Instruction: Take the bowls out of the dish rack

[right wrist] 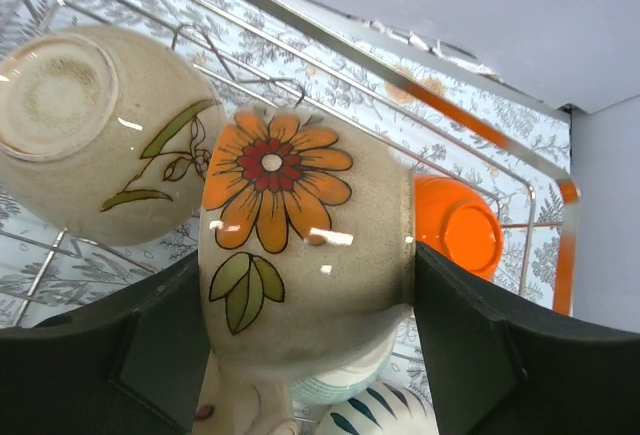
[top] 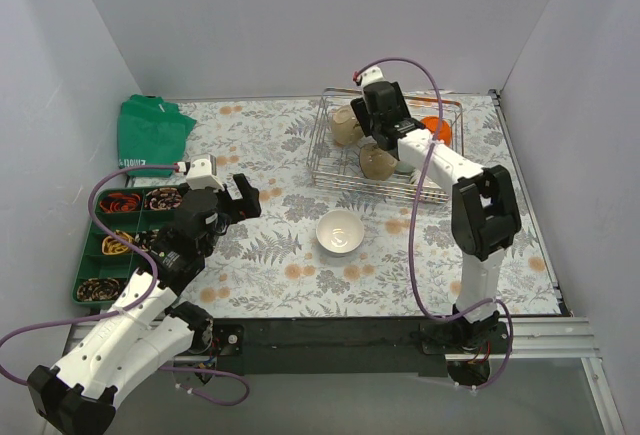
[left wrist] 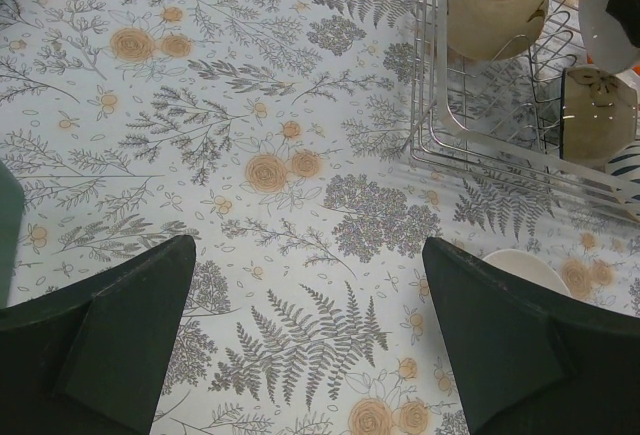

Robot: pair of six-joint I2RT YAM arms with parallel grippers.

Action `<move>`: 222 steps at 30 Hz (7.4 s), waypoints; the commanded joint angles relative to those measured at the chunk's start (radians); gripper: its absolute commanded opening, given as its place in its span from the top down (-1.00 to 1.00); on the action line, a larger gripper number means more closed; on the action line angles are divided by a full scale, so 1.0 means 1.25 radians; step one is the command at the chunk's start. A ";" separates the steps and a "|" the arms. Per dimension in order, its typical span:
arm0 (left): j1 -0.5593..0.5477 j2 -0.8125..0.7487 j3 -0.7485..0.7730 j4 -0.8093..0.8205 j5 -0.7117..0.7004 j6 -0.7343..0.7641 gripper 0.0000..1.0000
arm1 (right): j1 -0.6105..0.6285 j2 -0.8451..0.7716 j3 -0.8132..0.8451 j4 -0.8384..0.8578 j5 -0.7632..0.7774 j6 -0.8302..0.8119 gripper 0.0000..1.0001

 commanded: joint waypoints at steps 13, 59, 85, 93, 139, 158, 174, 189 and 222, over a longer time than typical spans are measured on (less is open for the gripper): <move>0.005 -0.003 -0.012 0.000 0.042 0.006 -0.97 | 0.006 -0.284 -0.153 0.099 -0.110 0.101 0.97; 0.008 0.060 -0.014 -0.003 0.045 0.012 -0.97 | -0.308 0.219 0.138 0.043 -0.456 0.270 0.43; 0.009 0.026 -0.014 -0.004 0.045 0.004 -0.97 | -0.302 -0.130 -0.100 0.128 -0.308 0.247 0.97; 0.010 0.022 -0.017 0.017 0.106 0.017 -0.96 | -0.274 -0.274 -0.202 0.133 -0.316 0.251 0.97; -0.373 0.606 0.413 -0.127 -0.020 -0.085 0.44 | 0.203 -0.741 -0.652 0.056 -0.302 0.311 0.97; -0.310 0.537 0.413 -0.195 -0.123 -0.089 1.00 | 0.207 -0.831 -0.695 0.118 -0.327 0.329 -0.55; 0.066 0.399 0.224 -0.094 0.029 -0.081 1.00 | 0.206 -0.924 -0.830 0.203 -0.184 0.308 -0.88; 0.162 0.478 0.111 0.040 0.145 -0.108 1.00 | 0.177 -0.935 -0.902 0.246 -0.124 0.300 -0.93; 0.155 0.442 0.243 -0.075 0.050 -0.056 -0.97 | 0.145 -0.950 -0.937 0.272 -0.145 0.312 -0.92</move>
